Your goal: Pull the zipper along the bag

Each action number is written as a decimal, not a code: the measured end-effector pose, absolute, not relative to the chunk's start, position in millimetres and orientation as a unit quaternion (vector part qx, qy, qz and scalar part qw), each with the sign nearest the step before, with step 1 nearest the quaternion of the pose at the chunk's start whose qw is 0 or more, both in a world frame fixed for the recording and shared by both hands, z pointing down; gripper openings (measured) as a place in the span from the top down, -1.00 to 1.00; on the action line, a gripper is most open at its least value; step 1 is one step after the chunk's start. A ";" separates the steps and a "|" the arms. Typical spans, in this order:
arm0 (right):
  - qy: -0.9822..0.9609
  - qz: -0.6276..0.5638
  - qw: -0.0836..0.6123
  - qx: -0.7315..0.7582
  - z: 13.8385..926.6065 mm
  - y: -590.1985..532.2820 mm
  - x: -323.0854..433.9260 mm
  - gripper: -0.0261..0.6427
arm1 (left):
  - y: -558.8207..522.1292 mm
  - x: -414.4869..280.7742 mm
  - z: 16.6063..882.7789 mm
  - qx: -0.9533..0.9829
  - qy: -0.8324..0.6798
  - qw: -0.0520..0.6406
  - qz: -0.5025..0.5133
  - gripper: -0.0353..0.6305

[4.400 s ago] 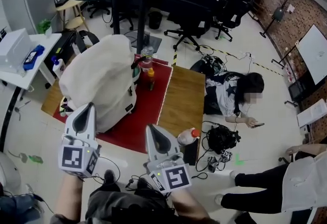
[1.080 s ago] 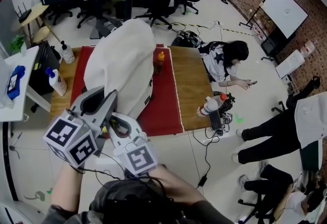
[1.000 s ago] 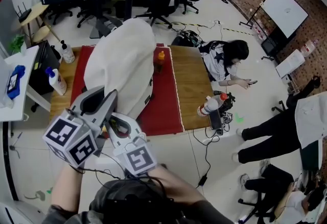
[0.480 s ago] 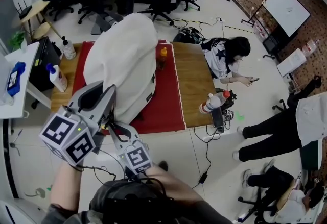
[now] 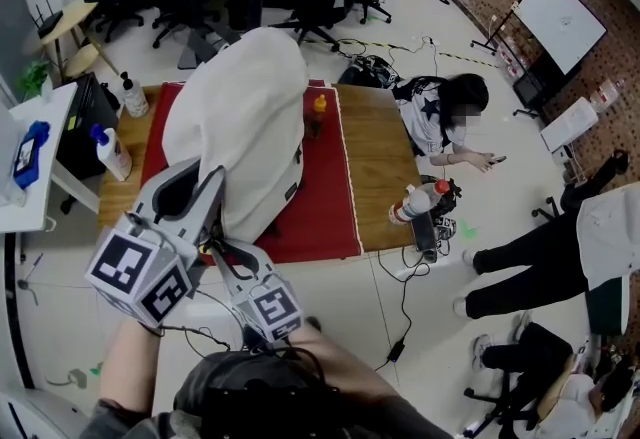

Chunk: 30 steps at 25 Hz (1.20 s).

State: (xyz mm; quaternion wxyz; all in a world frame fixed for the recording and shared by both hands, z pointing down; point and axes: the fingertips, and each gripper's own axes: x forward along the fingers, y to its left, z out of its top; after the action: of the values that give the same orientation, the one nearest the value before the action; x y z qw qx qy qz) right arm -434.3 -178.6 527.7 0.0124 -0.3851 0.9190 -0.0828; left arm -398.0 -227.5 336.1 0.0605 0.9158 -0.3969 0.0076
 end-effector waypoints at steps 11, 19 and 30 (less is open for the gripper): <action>0.938 -0.050 -0.001 -0.342 503.0 -166.3 -399.3 0.41 | -216.1 -400.6 339.6 0.879 -0.475 -0.008 0.043 0.14; 0.938 -0.016 0.015 -0.347 457.2 -169.3 -340.5 0.39 | -194.2 -387.0 343.2 0.861 -0.504 -0.014 0.060 0.08; 0.929 0.035 0.076 -0.360 378.0 -164.0 -285.2 0.39 | -163.0 -347.6 366.6 0.849 -0.524 -0.025 0.056 0.11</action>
State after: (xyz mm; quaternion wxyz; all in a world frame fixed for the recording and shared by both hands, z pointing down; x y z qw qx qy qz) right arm -285.2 -164.0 378.0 0.0763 -0.3602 0.9291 0.0353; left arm -347.6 -163.0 366.6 -0.0247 0.8493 -0.5244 0.0558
